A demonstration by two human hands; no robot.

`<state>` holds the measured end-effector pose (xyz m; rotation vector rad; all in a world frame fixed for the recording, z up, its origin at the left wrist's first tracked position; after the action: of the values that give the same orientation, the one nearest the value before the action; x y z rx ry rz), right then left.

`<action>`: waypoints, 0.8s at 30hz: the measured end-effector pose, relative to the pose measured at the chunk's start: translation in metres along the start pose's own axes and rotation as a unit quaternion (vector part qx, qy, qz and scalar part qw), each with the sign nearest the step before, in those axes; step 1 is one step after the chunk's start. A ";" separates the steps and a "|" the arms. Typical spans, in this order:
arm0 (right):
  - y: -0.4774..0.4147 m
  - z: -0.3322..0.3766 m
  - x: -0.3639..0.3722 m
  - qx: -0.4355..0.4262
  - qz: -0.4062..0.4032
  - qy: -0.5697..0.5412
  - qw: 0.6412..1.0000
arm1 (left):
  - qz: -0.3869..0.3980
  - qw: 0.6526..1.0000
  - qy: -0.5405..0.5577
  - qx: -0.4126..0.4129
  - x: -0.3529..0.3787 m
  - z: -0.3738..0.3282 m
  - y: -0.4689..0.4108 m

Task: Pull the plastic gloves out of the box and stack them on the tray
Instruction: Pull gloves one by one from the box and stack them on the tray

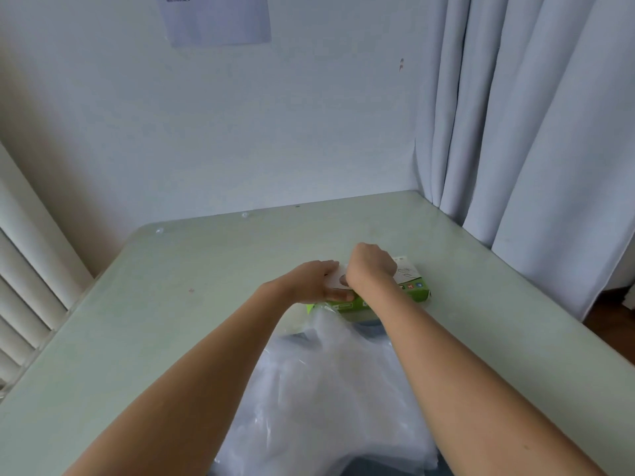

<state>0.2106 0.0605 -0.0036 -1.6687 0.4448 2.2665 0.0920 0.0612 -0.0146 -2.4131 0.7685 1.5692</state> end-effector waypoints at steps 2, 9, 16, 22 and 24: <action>0.000 -0.002 -0.003 -0.008 0.007 -0.001 1.000 | 0.010 1.000 0.002 -0.005 -0.001 0.003 0.001; -0.002 -0.013 -0.023 -0.032 0.030 0.004 0.999 | 0.008 1.000 0.023 -0.011 -0.001 0.007 -0.003; -0.021 -0.028 -0.043 -0.071 0.096 -0.067 0.991 | -0.001 0.999 0.043 0.001 0.001 0.008 -0.005; -0.033 -0.039 -0.051 -0.076 0.093 -0.149 0.981 | -0.004 0.998 0.056 0.002 0.004 0.013 -0.008; -0.038 -0.043 -0.048 -0.072 0.096 -0.222 0.968 | -0.007 0.998 0.059 0.002 0.005 0.015 -0.008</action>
<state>0.2768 0.0750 0.0271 -1.1555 0.3511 2.7742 0.0859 0.0726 -0.0268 -2.5207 0.7715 1.4292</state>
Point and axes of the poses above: each hand's wrist, its own y-axis away from the middle knuckle, its own x-axis out of the palm, z = x × y, the point moved 1 cm from there along -y, towards the middle knuckle, and after that the axes turned 6 degrees about x, right-handed, at the moved point
